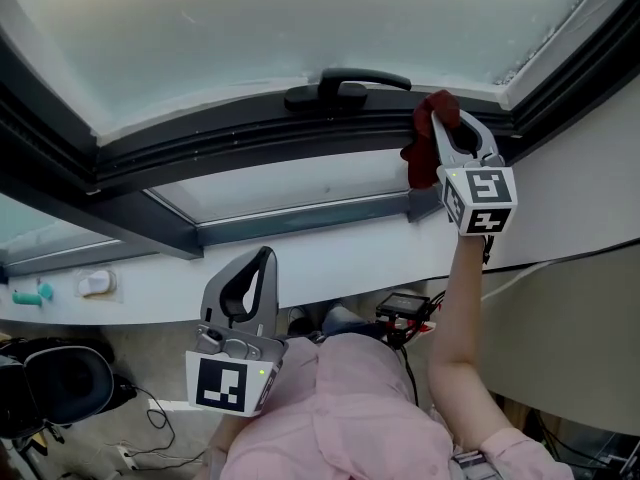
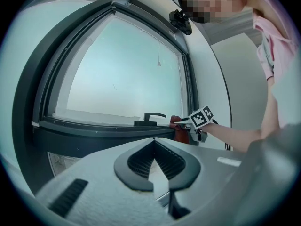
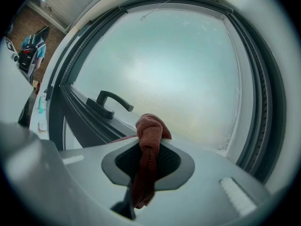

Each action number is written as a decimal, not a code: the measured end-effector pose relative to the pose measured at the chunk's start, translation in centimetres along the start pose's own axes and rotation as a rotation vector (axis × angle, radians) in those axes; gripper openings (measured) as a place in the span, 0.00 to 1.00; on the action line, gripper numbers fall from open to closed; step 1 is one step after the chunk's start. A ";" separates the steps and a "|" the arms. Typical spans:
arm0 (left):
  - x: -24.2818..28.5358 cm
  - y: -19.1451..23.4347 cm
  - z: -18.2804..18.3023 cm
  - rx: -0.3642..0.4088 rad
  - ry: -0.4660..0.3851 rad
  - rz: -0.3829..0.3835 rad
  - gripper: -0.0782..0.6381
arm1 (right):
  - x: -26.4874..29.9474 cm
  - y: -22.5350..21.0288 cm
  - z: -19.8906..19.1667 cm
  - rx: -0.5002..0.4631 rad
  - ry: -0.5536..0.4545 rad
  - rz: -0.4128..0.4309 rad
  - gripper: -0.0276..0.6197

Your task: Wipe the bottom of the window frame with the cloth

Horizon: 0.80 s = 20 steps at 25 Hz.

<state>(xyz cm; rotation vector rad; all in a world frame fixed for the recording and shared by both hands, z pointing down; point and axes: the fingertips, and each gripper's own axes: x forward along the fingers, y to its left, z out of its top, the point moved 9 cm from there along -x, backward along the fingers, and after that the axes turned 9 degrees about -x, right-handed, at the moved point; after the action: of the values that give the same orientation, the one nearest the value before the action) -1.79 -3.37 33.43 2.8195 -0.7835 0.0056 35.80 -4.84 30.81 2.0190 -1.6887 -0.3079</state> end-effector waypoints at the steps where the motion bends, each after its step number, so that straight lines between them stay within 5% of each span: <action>1: 0.1 -0.1 0.0 0.000 0.001 0.000 0.10 | 0.0 -0.1 0.0 0.000 -0.002 0.005 0.14; 20: 2.5 -2.8 -0.4 0.008 0.012 -0.001 0.10 | -0.6 -3.7 -2.3 0.007 0.011 0.001 0.14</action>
<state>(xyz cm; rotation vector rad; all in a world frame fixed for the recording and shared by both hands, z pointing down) 1.78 -2.25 33.37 2.8249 -0.7807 0.0261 39.89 -3.30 30.83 2.0209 -1.6860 -0.2905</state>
